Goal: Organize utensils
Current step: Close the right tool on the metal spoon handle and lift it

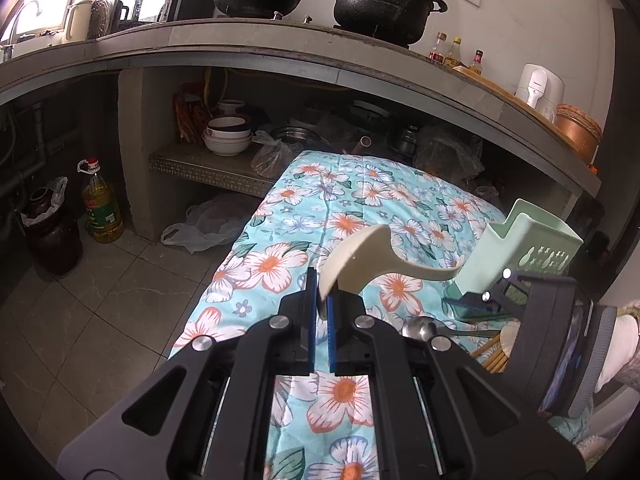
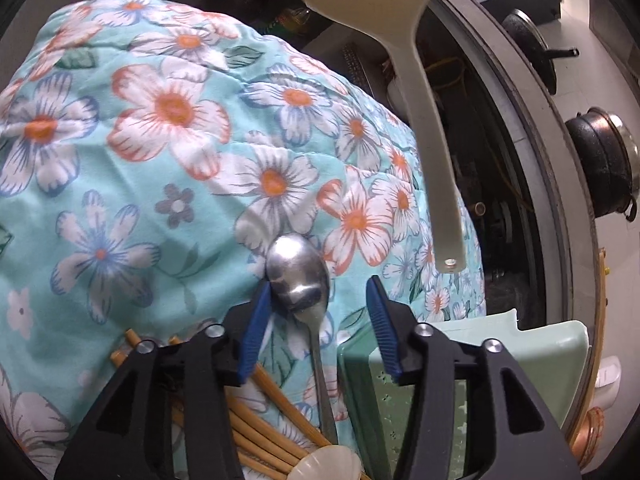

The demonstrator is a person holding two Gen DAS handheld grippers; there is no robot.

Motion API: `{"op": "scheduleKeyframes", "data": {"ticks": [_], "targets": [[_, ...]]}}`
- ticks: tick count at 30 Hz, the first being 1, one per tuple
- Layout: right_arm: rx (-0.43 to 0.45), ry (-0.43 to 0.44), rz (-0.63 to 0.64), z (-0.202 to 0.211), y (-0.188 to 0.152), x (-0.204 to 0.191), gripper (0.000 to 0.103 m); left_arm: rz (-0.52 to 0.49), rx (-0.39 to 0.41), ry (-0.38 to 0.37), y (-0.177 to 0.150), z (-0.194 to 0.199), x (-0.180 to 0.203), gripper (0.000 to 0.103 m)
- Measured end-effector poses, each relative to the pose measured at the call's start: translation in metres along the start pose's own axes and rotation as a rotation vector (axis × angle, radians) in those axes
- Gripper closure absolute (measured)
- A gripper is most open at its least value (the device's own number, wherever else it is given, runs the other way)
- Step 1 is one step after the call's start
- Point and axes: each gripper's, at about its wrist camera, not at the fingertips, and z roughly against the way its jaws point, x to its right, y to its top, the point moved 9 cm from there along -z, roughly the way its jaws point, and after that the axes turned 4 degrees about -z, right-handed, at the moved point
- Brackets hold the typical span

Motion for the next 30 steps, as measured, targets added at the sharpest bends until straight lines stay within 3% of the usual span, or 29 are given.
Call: {"op": "scheduleKeyframes", "data": {"ticks": [6, 9, 10, 13, 16, 30], "targets": [[-0.008, 0.077, -0.058, -0.009, 0.005, 0.006, 0.053, 0.005, -0.001, -0.001, 0.001, -0.001, -0.001, 0.099], [-0.015, 0.15, -0.126, -0.011, 0.006, 0.007, 0.071, 0.009, 0.001, 0.004, 0.001, -0.001, -0.003, 0.099], [-0.014, 0.159, -0.149, -0.011, 0.006, 0.008, 0.072, 0.01, 0.001, 0.005, 0.001, -0.001, -0.003, 0.099], [0.011, 0.142, -0.154, -0.009, 0.006, 0.008, 0.079, 0.015, 0.003, 0.008, 0.002, 0.0, -0.004, 0.099], [0.049, 0.117, -0.199, 0.001, 0.009, 0.012, 0.096, 0.013, 0.014, 0.014, 0.006, 0.003, -0.004, 0.099], [0.251, 0.052, -0.478, 0.069, 0.012, 0.071, 0.1, -0.051, 0.189, 0.004, 0.063, 0.051, 0.01, 0.099]]}}
